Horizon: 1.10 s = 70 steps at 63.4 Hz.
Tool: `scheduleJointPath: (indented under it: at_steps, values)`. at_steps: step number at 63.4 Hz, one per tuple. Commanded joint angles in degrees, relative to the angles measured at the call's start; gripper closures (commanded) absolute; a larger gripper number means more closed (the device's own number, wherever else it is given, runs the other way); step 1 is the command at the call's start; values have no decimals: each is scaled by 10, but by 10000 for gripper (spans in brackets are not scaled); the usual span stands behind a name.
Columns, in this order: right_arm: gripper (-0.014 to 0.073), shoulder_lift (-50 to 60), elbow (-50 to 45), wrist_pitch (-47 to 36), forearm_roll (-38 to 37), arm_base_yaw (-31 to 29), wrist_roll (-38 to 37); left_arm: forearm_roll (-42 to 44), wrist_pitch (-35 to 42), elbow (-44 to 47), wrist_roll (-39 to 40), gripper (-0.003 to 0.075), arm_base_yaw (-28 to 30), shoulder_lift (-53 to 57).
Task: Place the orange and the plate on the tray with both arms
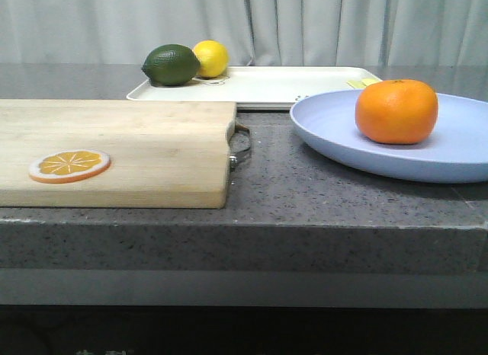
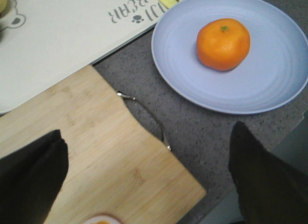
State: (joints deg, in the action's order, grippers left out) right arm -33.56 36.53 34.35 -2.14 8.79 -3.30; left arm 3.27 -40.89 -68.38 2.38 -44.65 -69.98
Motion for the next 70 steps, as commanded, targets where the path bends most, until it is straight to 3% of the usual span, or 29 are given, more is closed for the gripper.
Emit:
scheduleJointPath:
  at_steps: [1, 13, 35, 47, 58, 65, 70]
  values:
    - [-49, -5, 18, -37, -2, 0, 5, 2, 39, 29, 5, 66, 15, 69]
    - [-49, -11, 21, -19, 10, 0, -19, 2, 39, 119, 5, 66, 56, 174]
    - [-49, -178, 161, 160, 10, -3, -38, 2, 37, 175, 5, 66, 114, 255]
    - [-49, -279, 246, 244, 27, -78, -17, 2, 40, 175, 5, 66, 114, 253]
    - [-49, -342, 257, 262, 213, -219, 115, 6, 41, 175, 4, 66, 114, 253]
    - [-49, -380, 255, 271, 330, -262, 187, 6, 42, 175, 4, 66, 114, 253]
    - [-49, -407, 255, 267, 359, -271, 194, 6, 45, 175, 4, 66, 114, 253]
